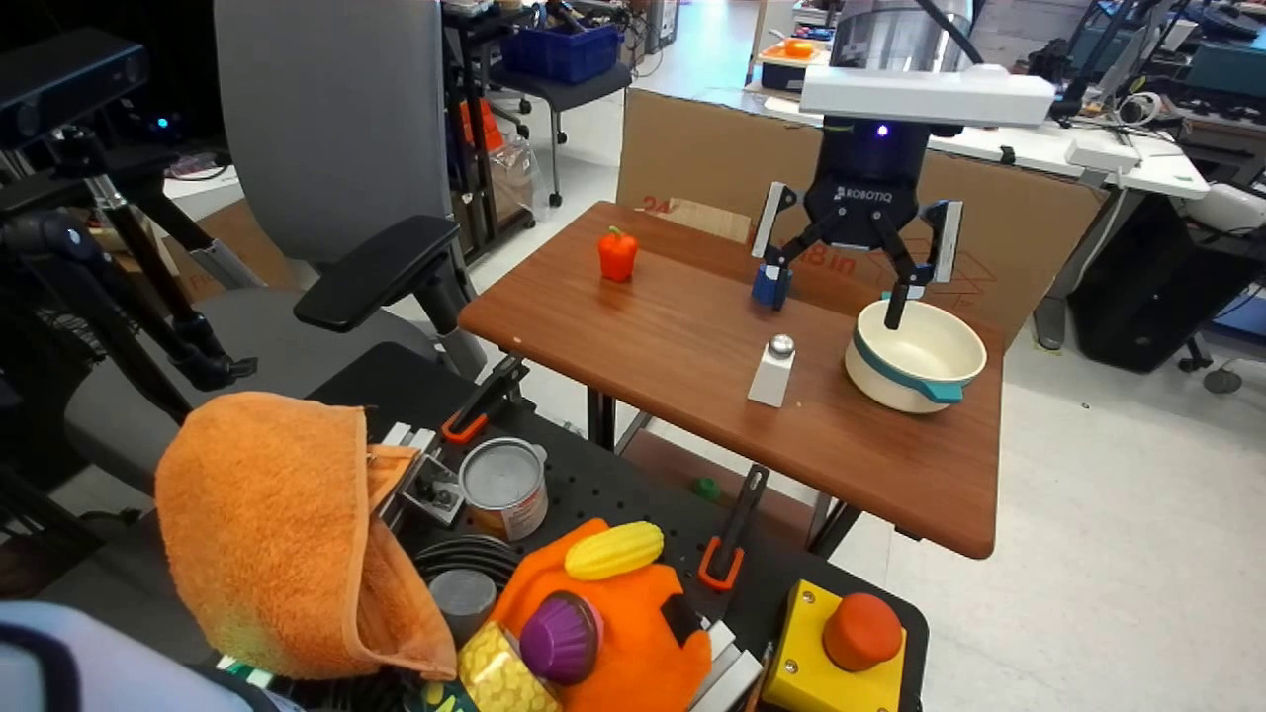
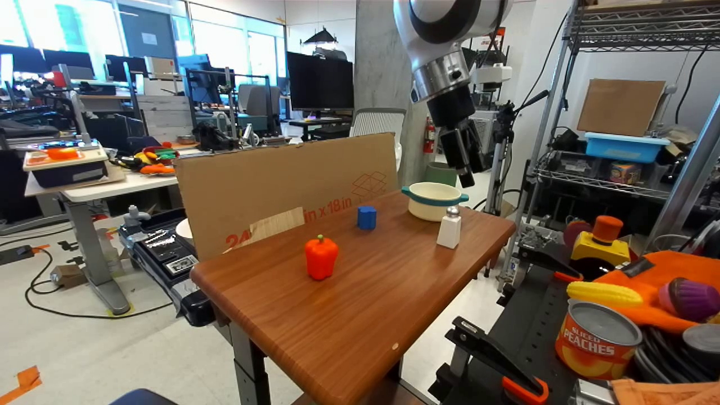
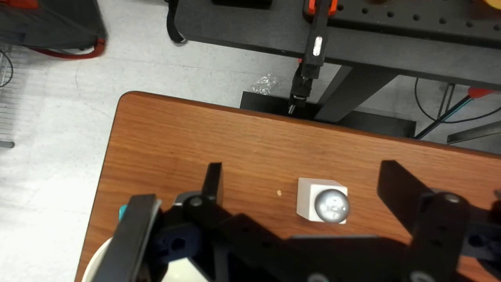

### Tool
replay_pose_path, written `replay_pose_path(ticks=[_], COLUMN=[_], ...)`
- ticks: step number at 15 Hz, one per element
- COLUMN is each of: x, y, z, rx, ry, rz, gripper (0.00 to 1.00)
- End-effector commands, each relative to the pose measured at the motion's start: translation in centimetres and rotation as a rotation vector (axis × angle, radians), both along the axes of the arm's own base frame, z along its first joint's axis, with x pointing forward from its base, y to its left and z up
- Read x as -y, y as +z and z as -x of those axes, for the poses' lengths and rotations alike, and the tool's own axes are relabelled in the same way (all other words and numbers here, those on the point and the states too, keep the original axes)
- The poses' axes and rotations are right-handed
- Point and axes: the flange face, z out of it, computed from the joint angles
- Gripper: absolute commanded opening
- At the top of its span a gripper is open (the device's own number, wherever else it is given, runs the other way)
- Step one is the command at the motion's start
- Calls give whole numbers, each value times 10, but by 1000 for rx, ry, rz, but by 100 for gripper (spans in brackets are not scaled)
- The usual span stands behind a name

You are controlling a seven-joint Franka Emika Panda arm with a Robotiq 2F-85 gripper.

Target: Pick up the bottle and put it in the bowl

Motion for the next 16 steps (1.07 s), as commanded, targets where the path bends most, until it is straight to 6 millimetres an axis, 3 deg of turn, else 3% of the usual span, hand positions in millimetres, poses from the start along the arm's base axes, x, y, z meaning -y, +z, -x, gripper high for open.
replay_pose_path(ticks=[1,12,13,15,16], x=[-6,-21,-21,-23,-24], y=[-18,-55,-59,-67,-71], z=[-14,-16,-16,-16,-17], rx=[-32,23,15,12,12], ry=[-2,-171,-185,-200,-204], rz=[11,-14,-11,-8,-4], gripper=[100,97,74,69,60])
